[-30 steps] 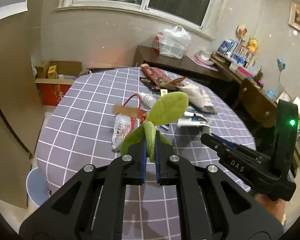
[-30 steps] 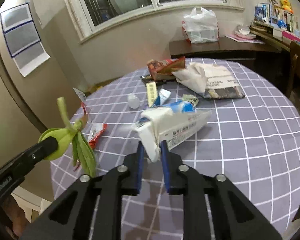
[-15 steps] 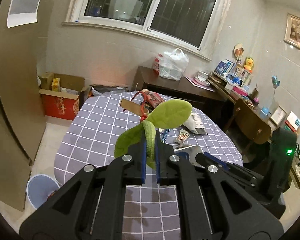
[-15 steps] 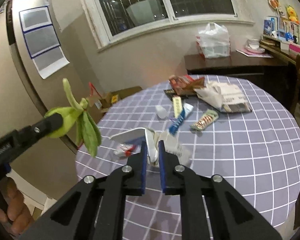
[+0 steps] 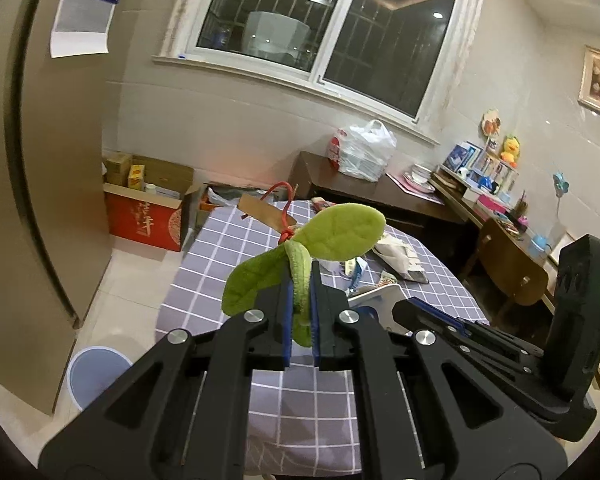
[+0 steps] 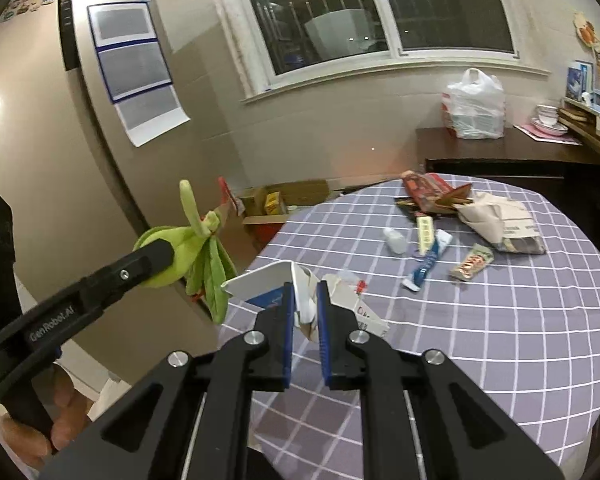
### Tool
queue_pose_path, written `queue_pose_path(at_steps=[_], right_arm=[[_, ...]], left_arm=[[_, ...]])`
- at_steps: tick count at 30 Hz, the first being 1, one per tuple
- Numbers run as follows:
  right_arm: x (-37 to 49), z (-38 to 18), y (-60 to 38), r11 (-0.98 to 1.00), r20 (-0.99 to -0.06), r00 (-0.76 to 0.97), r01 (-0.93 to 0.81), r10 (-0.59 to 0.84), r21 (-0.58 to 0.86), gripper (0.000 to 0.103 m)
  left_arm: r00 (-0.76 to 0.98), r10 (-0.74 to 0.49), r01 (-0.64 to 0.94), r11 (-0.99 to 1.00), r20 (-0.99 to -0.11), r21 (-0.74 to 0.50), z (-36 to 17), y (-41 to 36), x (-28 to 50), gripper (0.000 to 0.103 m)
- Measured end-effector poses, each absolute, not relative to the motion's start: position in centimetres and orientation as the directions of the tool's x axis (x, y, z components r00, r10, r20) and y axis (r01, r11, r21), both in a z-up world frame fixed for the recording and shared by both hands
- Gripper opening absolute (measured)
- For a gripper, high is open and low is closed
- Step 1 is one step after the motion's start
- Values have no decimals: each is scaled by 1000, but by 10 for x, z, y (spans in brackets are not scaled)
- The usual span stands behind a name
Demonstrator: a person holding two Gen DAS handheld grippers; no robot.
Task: Collect trash
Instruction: 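Carry the plush toy and milk carton over to the floor bin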
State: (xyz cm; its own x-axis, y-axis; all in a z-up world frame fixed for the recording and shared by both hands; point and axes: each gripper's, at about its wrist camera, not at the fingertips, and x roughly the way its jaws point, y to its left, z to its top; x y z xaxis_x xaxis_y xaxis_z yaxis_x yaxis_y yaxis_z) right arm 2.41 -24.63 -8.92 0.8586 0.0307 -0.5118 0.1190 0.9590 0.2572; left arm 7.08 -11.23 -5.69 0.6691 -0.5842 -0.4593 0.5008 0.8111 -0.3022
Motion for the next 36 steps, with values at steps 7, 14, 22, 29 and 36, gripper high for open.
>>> queue_pose_path(at_steps=[7,14,22,29,36], right_arm=[[35,-79,-216,966,-511,856,58,82,252,11],[55,-74,-178,969,-517,843,-16,146,246,11],[84,-76,-128,962,-538,810,-112,234,249,11],[113,-86,-84,949,-564,770,-179,299,258,11],[142,-106,-48,935,-603,717,-231,350,268,11]], left_arm=[[720,-536,443,844,-440,-302,-51,-72,69,7],[769,-475,364,876,-428,-317,-49,-21,75,7],[807,-407,288,904,-428,-317,-54,25,81,7],[824,-348,221,924,-447,-310,-65,61,93,7],[824,-294,147,937,-485,-318,-87,100,106,7]])
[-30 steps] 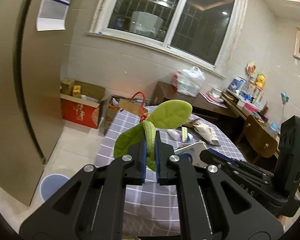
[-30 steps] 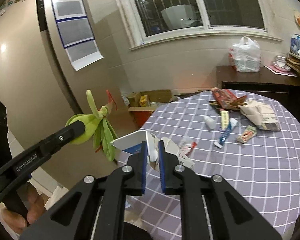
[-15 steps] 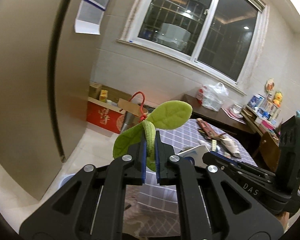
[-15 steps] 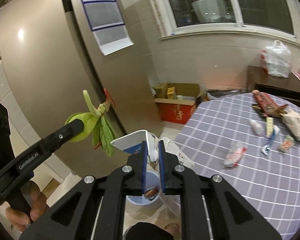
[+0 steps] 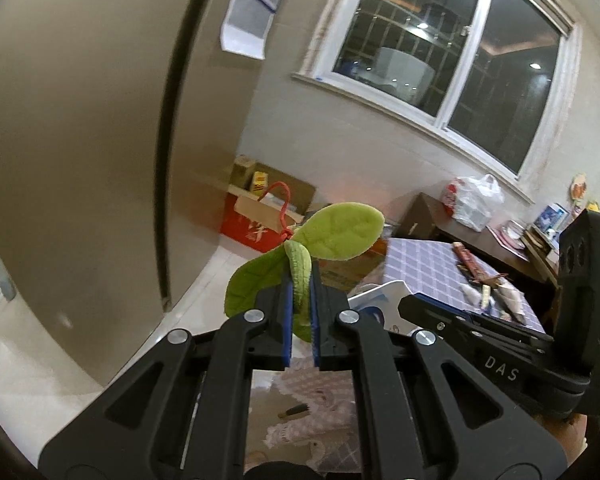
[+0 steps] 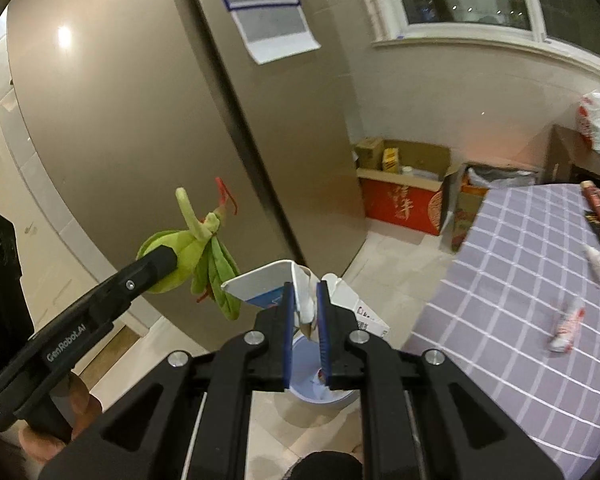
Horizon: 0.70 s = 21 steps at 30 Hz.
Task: Collect trash
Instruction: 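Carry the plush toy and milk carton over to the floor bin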
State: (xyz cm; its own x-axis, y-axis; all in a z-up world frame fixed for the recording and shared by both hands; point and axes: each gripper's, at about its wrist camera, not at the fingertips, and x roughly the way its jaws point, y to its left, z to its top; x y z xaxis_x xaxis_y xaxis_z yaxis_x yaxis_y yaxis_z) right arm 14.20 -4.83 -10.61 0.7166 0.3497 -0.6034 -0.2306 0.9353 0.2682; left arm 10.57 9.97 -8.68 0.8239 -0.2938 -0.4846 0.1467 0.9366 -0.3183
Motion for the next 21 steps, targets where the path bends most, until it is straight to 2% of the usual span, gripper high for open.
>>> queue_pose_path(at_steps=[18,21], right_arm=[[237,-190,28,911,-728,549,-283,409,299,11],[256,-208,42,900,-733,525,-306,431,310,14]], left_arm=[[734,-163,-78,944,-659,-321,-178,183,171,7],[717,-132,-118,945,-685,-306,-196,192,183,7]])
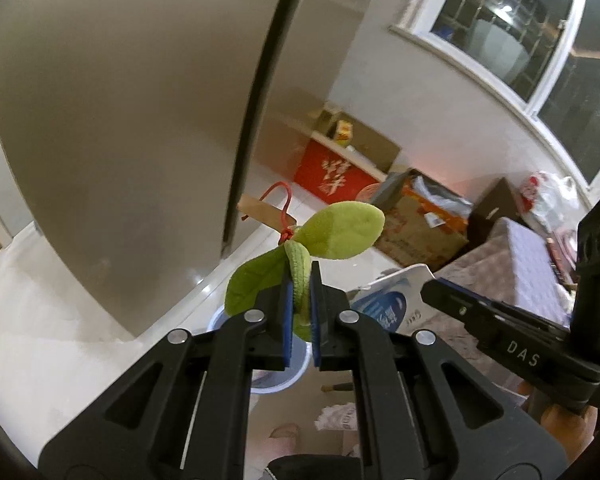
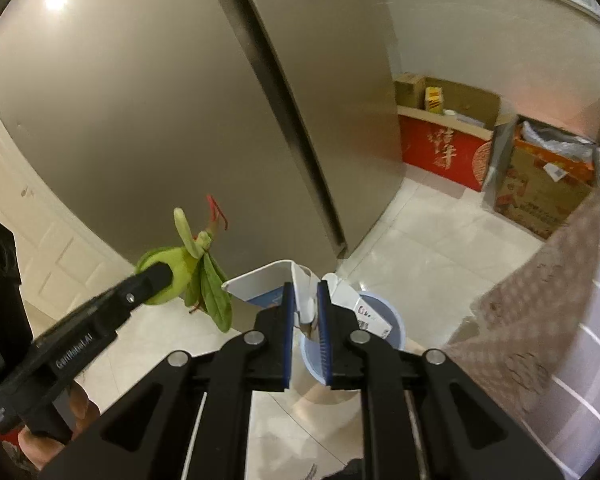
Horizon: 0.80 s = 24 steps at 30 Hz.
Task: Collect trash
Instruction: 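Carry the plush toy and milk carton over to the floor bin, then open both grippers over the bin to drop the toy and carton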
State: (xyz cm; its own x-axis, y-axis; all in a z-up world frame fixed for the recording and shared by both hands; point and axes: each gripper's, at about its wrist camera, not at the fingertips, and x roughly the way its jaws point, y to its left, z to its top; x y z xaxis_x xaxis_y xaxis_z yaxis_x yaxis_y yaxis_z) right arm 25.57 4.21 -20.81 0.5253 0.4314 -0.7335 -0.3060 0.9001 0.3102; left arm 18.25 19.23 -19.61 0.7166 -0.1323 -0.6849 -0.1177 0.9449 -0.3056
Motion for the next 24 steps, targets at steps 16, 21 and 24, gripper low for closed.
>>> queue_pose_path(at_steps=[16,21,24], right_arm=[[256,-241,46,946,-757,574,-264,311,189,60],[249,-234,36,959,-736,621,-239,269,150,66],[241,-225,28,966,-713,656,-221,249,134,69]], left_arm=[[625,-120,-133,957,-772,-257,-244,179,217,7],[623,-119,-108,966,-773,-236,-244,165,224,7],[612,-113,-105,969,-782,-222,-245,160,231,7]])
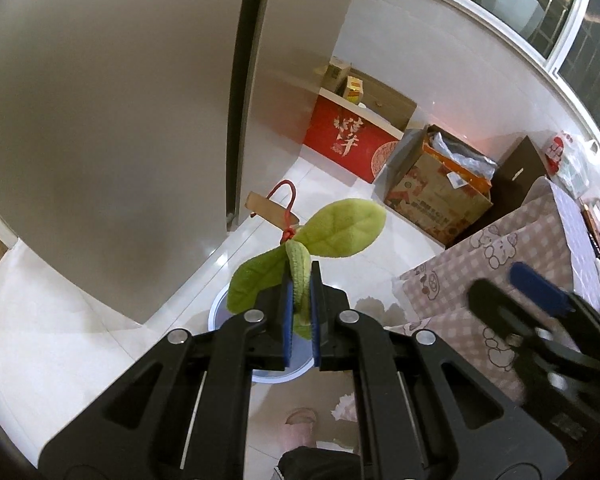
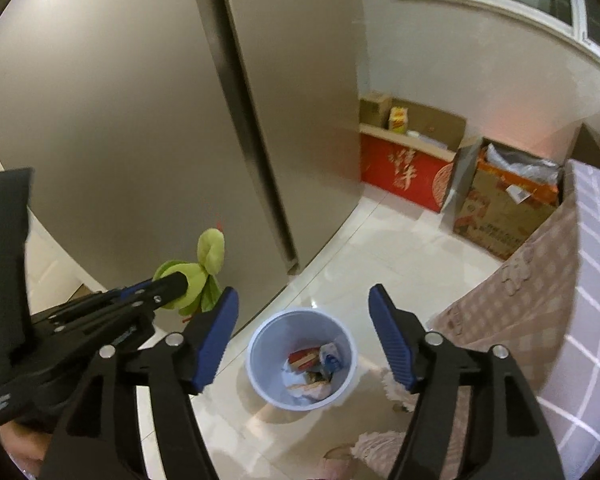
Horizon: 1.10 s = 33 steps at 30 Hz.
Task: Collect trash
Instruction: 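Open both grippers over the bin to drop the toy and carton, then move both tools back over the table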
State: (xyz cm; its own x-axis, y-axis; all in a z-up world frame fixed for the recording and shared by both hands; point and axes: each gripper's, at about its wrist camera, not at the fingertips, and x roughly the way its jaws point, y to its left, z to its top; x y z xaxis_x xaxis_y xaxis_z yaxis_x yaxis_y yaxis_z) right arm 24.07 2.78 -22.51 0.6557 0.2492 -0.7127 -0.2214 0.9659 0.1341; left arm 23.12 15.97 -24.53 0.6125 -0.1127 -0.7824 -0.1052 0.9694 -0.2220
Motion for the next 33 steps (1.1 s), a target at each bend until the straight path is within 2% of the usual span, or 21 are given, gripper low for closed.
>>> queue_pose_path(at_steps=[6,7,8,9,10,14,22,33], right_arm=[[221,-210,4,978,-670,714,-180,205,107,73],[219,-209,0,980,-670,717,-174,193,96,73],[219,-208,-4,982,-672,719,-166,180,86,73],[218,-207,-6,984,-674,718,-158,172,83,73],[217,-206,-11,985,-676,718,-148,165,84,73],[208,-199,-29,988,-669,727,-124,152,90,73],[187,-181,-47,985,-655,736,-125,171,116,73],[146,-148,-73,984,-608,774,-112,174,139,76]], left_arm=[[579,-56,-134,978,-814,-162,-251,147,246,9],[554,-32,-159,977,-832,-144,-251,145,248,15],[542,-29,-170,975,-840,-144,-251,144,248,23],[535,-24,-183,973,-844,-144,-249,142,248,62],[543,-12,-192,972,-840,-138,-246,140,247,82],[597,28,-155,985,-801,-81,-225,123,234,82],[654,32,-146,986,-756,-84,-190,109,205,82],[698,-24,-87,989,-715,-117,-152,80,164,82]])
